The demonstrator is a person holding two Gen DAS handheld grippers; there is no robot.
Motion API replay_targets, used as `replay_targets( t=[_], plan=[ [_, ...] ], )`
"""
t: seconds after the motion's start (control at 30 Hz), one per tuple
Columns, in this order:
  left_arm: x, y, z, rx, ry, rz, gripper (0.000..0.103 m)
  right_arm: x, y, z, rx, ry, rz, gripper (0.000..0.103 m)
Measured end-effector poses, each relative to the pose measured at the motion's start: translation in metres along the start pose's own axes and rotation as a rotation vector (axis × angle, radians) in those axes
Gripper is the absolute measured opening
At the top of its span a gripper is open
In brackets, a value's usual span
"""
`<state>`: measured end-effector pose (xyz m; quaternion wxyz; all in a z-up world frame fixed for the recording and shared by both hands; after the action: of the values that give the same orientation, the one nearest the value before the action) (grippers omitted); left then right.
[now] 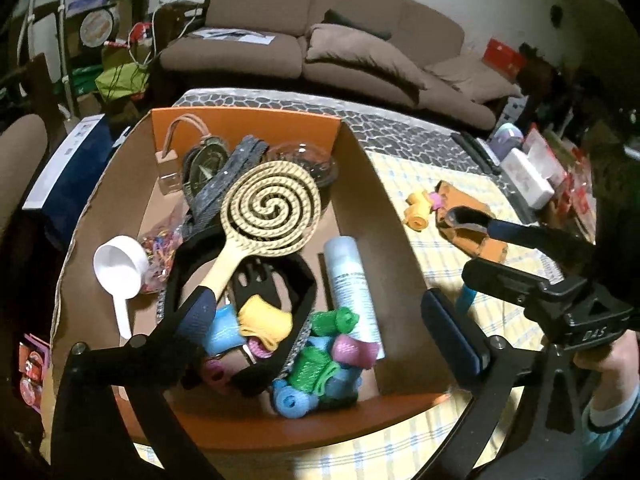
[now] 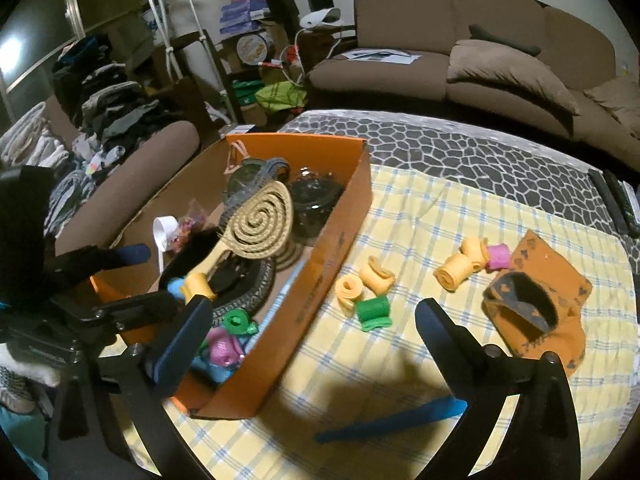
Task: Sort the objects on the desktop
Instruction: 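Lower the green curlers into the box and open both grippers, then move the right gripper toward the blue plastic hook on the bedspread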
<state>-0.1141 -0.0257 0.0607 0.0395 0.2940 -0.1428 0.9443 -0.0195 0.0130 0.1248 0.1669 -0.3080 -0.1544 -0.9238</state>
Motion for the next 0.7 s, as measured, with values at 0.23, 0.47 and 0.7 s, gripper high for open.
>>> replay_targets(
  t=[0.23,0.47,0.7],
  plan=[
    [0.004,-0.021,0.0,-0.013,-0.027,-0.011,0.103,-0.005,-0.021,0.01,-0.033,-0.004,-0.023,0.102],
    [0.006,-0.062,0.001,-0.042,-0.066,-0.086,0.103,-0.009,-0.067,0.034,-0.053,-0.033,-0.114,0.102],
    [-0.009,-0.121,-0.012,-0.071,-0.031,-0.221,0.103,-0.019,-0.12,0.052,-0.093,-0.034,-0.228,0.102]
  ],
)
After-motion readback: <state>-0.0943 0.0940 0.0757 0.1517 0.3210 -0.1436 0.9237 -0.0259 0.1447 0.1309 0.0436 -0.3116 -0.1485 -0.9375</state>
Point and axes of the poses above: each gripper's, at about its wrist camera, not at the fingertips, and z roughly against the way its jaws point, y to its left, x to its top, the point moved 7 cm from there along -z, roughly the way its jaws point, and after that the axes turned 3 degrees about y, right-handed, at the moved point
